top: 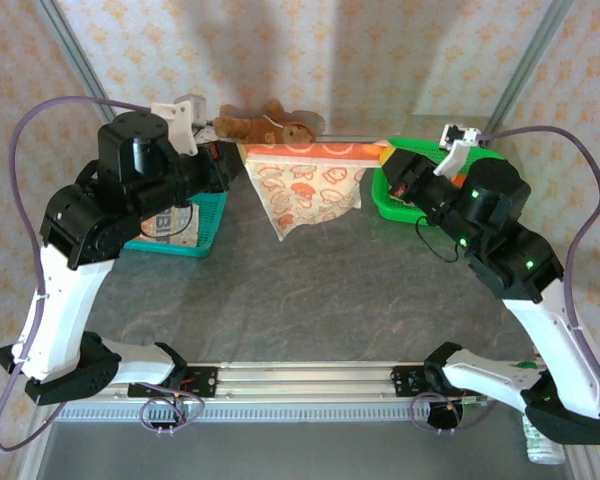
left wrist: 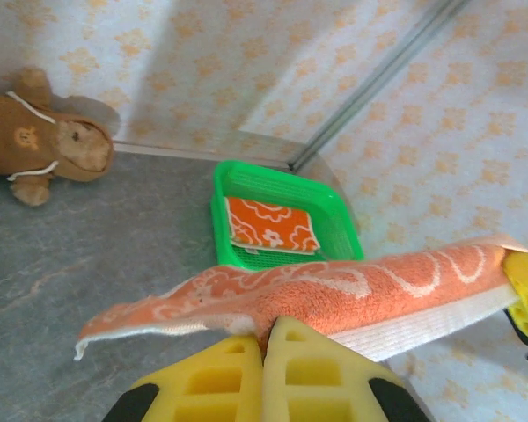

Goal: Fold and stack the towels

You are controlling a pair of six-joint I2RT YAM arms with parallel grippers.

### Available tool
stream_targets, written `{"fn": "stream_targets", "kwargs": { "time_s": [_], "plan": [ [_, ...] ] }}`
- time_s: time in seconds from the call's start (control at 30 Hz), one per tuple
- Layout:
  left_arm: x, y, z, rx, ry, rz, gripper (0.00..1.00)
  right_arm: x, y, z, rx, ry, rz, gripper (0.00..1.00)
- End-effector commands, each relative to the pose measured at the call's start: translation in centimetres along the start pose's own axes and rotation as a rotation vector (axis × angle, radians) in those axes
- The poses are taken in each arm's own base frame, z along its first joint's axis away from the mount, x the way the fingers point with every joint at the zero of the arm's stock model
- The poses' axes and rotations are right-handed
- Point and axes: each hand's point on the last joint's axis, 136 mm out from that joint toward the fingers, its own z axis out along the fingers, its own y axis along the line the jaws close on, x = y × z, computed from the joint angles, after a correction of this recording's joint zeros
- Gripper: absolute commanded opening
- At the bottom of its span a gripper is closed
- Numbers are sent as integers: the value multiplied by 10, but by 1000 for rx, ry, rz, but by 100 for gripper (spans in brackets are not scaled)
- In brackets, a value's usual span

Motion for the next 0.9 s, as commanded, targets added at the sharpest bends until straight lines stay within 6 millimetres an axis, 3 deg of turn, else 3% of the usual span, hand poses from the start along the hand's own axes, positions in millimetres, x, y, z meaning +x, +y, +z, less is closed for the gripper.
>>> {"fn": "stream_targets", "kwargs": {
  "time_s": [0.0, 0.13, 0.23, 0.33, 0.47, 0.6, 0.87],
  "plan": [
    [-12, 8, -24, -23, -84, -20, 0, -12, -6, -17, 25, -61, 44, 0],
    [-10, 12, -28, -40, -86, -20, 0, -11, -5, -19, 26, -59, 62, 0],
    [-8, 24, -22, -113, -70, -6, 0, -10, -21, -16, 109, -71, 92, 0],
    [1, 44, -1, -205, 3, -7, 0, -4, -45, -7, 233, -64, 125, 0],
    [6, 74, 33, -302, 66, -27, 0, 11, -72, 18, 356, -45, 144, 0],
    [4, 104, 79, -340, 125, -37, 0, 26, -108, 59, 487, -24, 129, 0],
    [3, 183, 193, -444, 233, -36, 0, 50, -183, 178, 568, 129, 173, 0]
  ]
}}
